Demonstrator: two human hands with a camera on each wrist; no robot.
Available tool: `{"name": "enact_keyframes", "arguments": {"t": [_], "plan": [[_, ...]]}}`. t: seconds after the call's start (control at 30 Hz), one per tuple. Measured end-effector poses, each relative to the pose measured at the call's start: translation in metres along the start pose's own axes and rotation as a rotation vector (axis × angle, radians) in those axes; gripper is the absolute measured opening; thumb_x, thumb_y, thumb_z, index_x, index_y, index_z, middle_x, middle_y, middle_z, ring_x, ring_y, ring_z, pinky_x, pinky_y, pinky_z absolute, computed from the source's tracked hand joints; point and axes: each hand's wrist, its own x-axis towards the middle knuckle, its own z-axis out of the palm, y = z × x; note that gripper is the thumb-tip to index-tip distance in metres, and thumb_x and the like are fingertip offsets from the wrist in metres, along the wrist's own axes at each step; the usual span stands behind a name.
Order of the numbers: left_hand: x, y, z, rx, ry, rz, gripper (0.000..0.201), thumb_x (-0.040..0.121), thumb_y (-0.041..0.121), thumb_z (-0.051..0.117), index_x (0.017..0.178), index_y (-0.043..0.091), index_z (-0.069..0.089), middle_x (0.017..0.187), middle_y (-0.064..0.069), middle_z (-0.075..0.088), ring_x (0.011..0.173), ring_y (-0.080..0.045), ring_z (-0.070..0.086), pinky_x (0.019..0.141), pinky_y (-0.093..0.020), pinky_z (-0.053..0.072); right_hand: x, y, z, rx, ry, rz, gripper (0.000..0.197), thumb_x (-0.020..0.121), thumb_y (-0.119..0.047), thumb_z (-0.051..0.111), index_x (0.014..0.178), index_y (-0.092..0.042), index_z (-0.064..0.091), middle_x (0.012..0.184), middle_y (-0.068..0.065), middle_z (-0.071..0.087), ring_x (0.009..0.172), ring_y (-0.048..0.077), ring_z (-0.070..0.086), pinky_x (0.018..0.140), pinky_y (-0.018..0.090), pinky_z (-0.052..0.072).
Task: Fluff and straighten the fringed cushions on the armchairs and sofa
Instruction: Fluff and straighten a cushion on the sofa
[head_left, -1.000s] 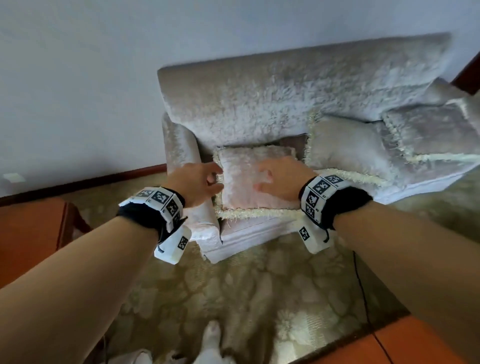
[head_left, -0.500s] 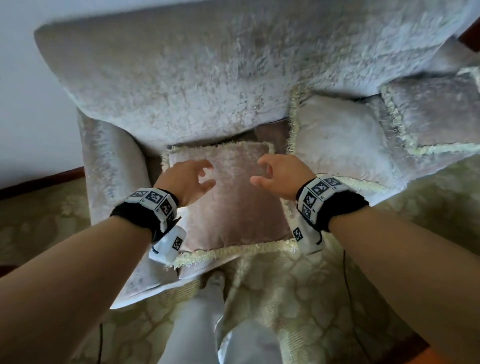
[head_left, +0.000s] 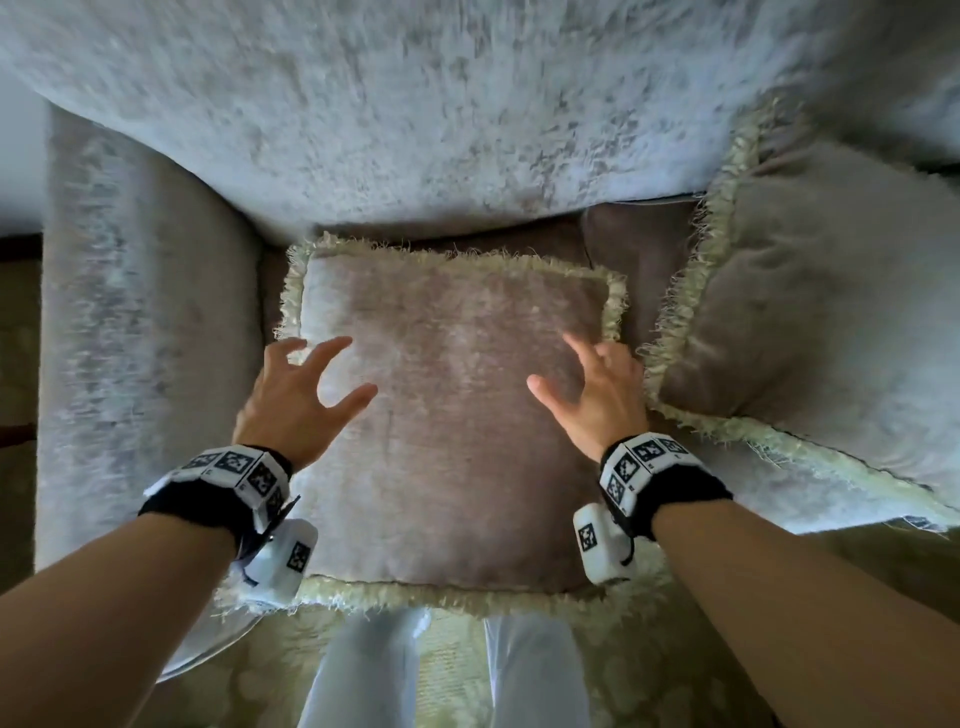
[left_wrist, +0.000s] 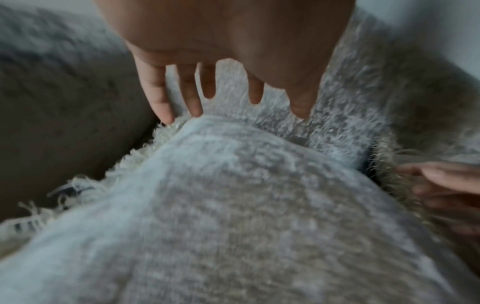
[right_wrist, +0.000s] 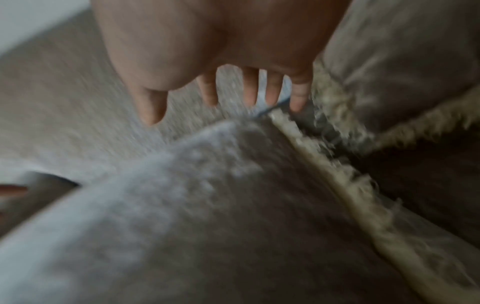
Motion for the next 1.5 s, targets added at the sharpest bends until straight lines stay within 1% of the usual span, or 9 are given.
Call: {"name": "enact_keyframes", "arguments": {"t": [0.2,0.43,0.57,0.7,0.97,1.17,1.27,1.4,1.5], "plan": [[0.041,-0.018,0.046,-0.136,0.009,-0.101,0.093,0.055,0.085,0.064,0.138,0.074,0.024,0.160,0.004,0.007,0.149,-0.036,0.026,0.114,-0.059,0.037,0.030,0.034,0.052,0.051,-0.082,0.067,0.097,0.068,-0.087,0.054,0.147,-0.064,0.003,0.164,0.006,-0.003,0.149,0.038,0.012,0.120,0.054,0.024],[0.081,-0.026,0.048,-0.244,-0.072,-0.168,0.107,0.052,0.078,0.076,0.140,0.078,0.014,0.169,-0.004,-0.002,0.154,-0.038,0.019,0.120,-0.059,0.028,0.054,0.024,0.070,0.180,-0.059,0.148,0.092,0.075,-0.077,0.057,0.148,-0.063,0.004,0.164,0.004,-0.009,0.148,0.034,0.024,0.116,0.043,0.032],[0.092,-0.024,0.053,-0.286,-0.131,-0.177,0.110,0.049,0.086,0.070,0.138,0.080,0.006,0.161,-0.018,0.029,0.141,-0.046,0.040,0.113,-0.062,0.037,0.060,0.019,0.072,0.184,-0.037,0.187,0.088,0.077,-0.075,0.057,0.149,-0.062,0.008,0.163,0.007,0.002,0.143,0.034,0.034,0.109,0.041,0.038],[0.088,-0.023,0.045,-0.375,-0.116,-0.127,0.112,0.056,0.071,0.081,0.142,0.076,0.011,0.152,-0.005,0.049,0.133,-0.033,0.053,0.110,-0.049,0.043,0.057,0.009,0.065,0.280,0.006,0.192,0.084,0.081,-0.065,0.063,0.150,-0.059,0.015,0.157,0.011,0.020,0.139,0.030,0.039,0.104,0.033,0.036],[0.040,-0.004,0.001,-0.492,0.099,-0.035,0.117,0.039,0.066,0.080,0.142,0.073,0.025,0.150,-0.006,0.042,0.138,-0.026,0.045,0.115,-0.040,0.037,0.036,-0.039,0.015,0.343,0.155,-0.042,0.089,0.065,-0.078,0.058,0.144,-0.068,0.019,0.147,0.008,0.029,0.116,0.020,0.048,0.096,0.040,0.048],[0.045,0.008,-0.049,-0.631,0.462,0.103,0.113,0.041,0.058,0.086,0.135,0.077,0.027,0.149,0.006,0.039,0.127,0.012,0.033,0.108,0.000,0.024,0.062,-0.100,-0.051,0.370,0.454,-0.392,0.092,0.075,-0.066,0.069,0.154,-0.040,0.029,0.146,0.019,0.033,0.130,0.013,0.037,0.103,0.028,0.037],[0.060,0.012,-0.067,-0.640,0.666,0.248,0.118,0.047,0.049,0.093,0.149,0.049,0.033,0.141,-0.003,0.041,0.129,0.015,0.034,0.114,-0.007,0.024,0.085,-0.122,-0.076,0.397,0.538,-0.524,0.093,0.078,-0.067,0.067,0.155,-0.032,0.028,0.145,0.024,0.033,0.135,0.015,0.038,0.107,0.008,0.029],[0.088,0.012,-0.077,-0.639,0.855,0.405,0.114,0.060,0.064,0.085,0.152,0.017,0.038,0.141,-0.013,0.040,0.142,-0.006,0.037,0.121,-0.025,0.025,0.115,-0.138,-0.084,0.460,0.639,-0.648,0.092,0.084,-0.067,0.061,0.154,-0.019,0.026,0.141,0.031,0.032,0.138,0.021,0.040,0.115,0.035,0.039],[0.116,0.012,-0.078,-0.660,0.887,0.423,0.112,0.059,0.063,0.086,0.151,0.018,0.039,0.136,-0.002,0.036,0.140,0.008,0.032,0.121,-0.025,0.024,0.137,-0.143,-0.073,0.504,0.683,-0.653,0.090,0.085,-0.067,0.060,0.154,-0.021,0.025,0.140,0.032,0.031,0.137,0.023,0.043,0.111,0.043,0.043]]}}
